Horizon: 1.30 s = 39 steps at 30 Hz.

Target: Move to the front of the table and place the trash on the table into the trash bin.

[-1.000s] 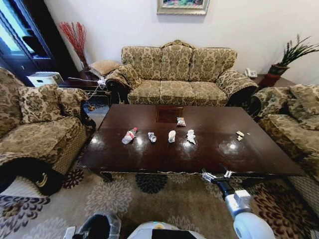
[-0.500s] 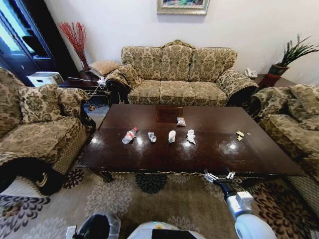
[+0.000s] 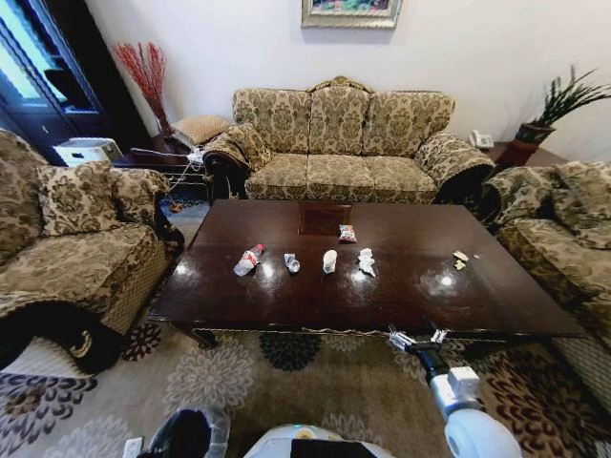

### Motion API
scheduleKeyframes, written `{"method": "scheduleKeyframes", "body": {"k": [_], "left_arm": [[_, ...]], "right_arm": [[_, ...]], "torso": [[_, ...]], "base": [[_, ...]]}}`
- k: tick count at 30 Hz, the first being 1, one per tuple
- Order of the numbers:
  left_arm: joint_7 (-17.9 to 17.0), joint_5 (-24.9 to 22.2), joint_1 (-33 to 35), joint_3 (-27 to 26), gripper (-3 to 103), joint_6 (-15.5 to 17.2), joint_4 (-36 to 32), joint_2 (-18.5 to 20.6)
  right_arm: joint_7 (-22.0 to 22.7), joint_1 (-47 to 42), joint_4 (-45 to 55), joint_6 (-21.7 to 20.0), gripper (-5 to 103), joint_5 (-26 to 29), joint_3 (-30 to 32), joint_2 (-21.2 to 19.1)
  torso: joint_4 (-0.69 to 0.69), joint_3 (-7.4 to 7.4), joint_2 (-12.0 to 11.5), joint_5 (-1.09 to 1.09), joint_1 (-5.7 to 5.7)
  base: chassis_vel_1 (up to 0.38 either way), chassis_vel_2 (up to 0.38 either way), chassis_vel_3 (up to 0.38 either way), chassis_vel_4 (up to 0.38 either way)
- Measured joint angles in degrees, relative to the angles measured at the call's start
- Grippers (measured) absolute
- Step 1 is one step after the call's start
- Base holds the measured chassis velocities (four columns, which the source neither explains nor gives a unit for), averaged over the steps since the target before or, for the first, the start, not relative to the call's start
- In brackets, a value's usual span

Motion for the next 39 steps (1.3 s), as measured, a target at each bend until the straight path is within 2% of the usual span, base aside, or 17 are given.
{"method": "scheduleKeyframes", "body": {"k": [5,10,11,12,15,18,19,20,21,23,24,29,30,34,37,38,39], "left_arm": [[0.0,-2.6,2.7,-0.6,1,-0.1,-3.6,-0.1],[-0.5,-6.9,9.5,-2.1,0,1.1,-14.2,-0.7],[-0.5,-6.9,9.5,-2.1,0,1.1,-14.2,-0.7],[-0.6,-8.7,12.7,-2.6,0,2.0,-19.0,-0.8],[-1.4,-11.9,17.6,-4.0,0,3.3,-26.3,-0.8],[-1.5,-12.7,18.8,-4.4,0,3.6,-28.0,-0.8],[-1.8,-15.4,22.3,-6.4,0,4.5,-33.6,-0.7],[-1.8,-15.4,22.3,-6.4,0,4.5,-33.6,-0.7],[-2.2,-18.7,26.0,-9.8,0,5.5,-40.1,-0.6],[-2.4,-22.7,31.0,-14.5,0,6.6,-47.3,-0.2],[-2.4,-22.7,31.0,-14.5,0,6.6,-47.3,-0.2],[-2.9,-33.3,42.6,-27.0,0,9.8,-63.4,0.8],[-2.9,-33.3,42.6,-27.0,0,9.8,-63.4,0.8],[-3.4,-38.5,46.5,-33.5,0,11.9,-72.0,1.6],[-4.9,-43.5,48.5,-38.1,0,15.8,-81.1,3.0],[-4.9,-43.5,48.5,-38.1,0,15.8,-81.1,3.0],[-5.7,-45.8,48.4,-39.6,0,17.8,-85.0,4.1]], "right_arm": [[-0.2,1.6,-0.4,0.4,100,0.1,-0.7,0.6],[-1.2,5.2,-1.1,1.8,100,-0.2,-1.8,1.7],[-1.2,5.2,-1.1,1.8,100,-0.2,-1.8,1.7],[-1.6,6.4,-1.4,2.4,100,-0.2,-2.0,2.0],[-2.4,8.6,-2.3,3.4,100,-0.2,-2.2,2.8],[-2.6,9.1,-2.6,3.6,100,-0.1,-2.2,3.0],[-3.2,10.6,-3.5,4.2,100,0.2,-2.4,3.7],[-3.2,10.6,-3.5,4.2,100,0.2,-2.4,3.7],[-4.2,12.2,-4.6,5.3,100,0.2,-2.6,4.4],[-4.8,13.4,-5.4,6.4,100,0.2,-3.2,5.0],[-4.8,13.4,-5.4,6.4,100,0.2,-3.2,5.0],[-6.3,15.2,-6.7,9.9,100,0.7,-4.5,6.1],[-6.3,15.2,-6.7,9.9,100,0.7,-4.5,6.1],[-6.8,16.1,-7.9,11.4,100,1.7,-4.9,6.4],[-7.0,16.2,-8.4,12.7,100,2.8,-4.8,6.2],[-7.0,16.2,-8.4,12.7,100,2.8,-4.8,6.2],[-7.2,16.0,-8.4,13.3,100,3.0,-4.6,6.0]], "torso": [[-0.01,0.00,0.0,0.02,0.00],[0.00,0.00,0.0,0.02,0.00],[0.00,0.00,0.0,0.02,0.00],[-0.01,-0.01,0.0,0.00,0.00],[0.01,0.00,0.0,0.08,0.00],[0.01,-0.01,0.0,0.04,0.00],[0.01,0.00,0.0,0.03,0.00],[0.01,0.00,0.0,0.03,0.00],[0.00,-0.01,0.0,-0.04,0.00],[-0.01,-0.01,0.0,0.12,0.00],[-0.01,-0.01,0.0,0.12,0.00],[0.02,-0.01,0.0,0.04,-0.01],[0.02,-0.01,0.0,0.04,-0.01],[0.00,0.00,0.0,0.09,0.00],[0.00,0.00,0.0,0.05,0.00],[0.00,0.00,0.0,0.05,0.00],[0.01,0.00,0.0,0.03,0.00]], "base": [[0.000,0.000,0.000,0.000],[0.000,0.000,0.000,0.000],[0.000,0.000,0.000,0.000],[0.000,0.000,0.000,0.000],[0.000,0.000,0.000,0.000],[0.000,0.000,0.000,0.000],[0.000,0.000,0.000,0.000],[0.000,0.000,0.000,0.000],[0.000,0.000,0.000,0.000],[0.000,0.000,0.000,0.000],[0.000,0.000,0.000,0.000],[0.000,0.000,0.000,0.000],[0.000,0.000,0.000,0.000],[0.000,0.000,0.000,0.000],[0.000,0.000,0.000,0.000],[0.000,0.000,0.000,0.000],[0.000,0.000,0.000,0.000]]}}
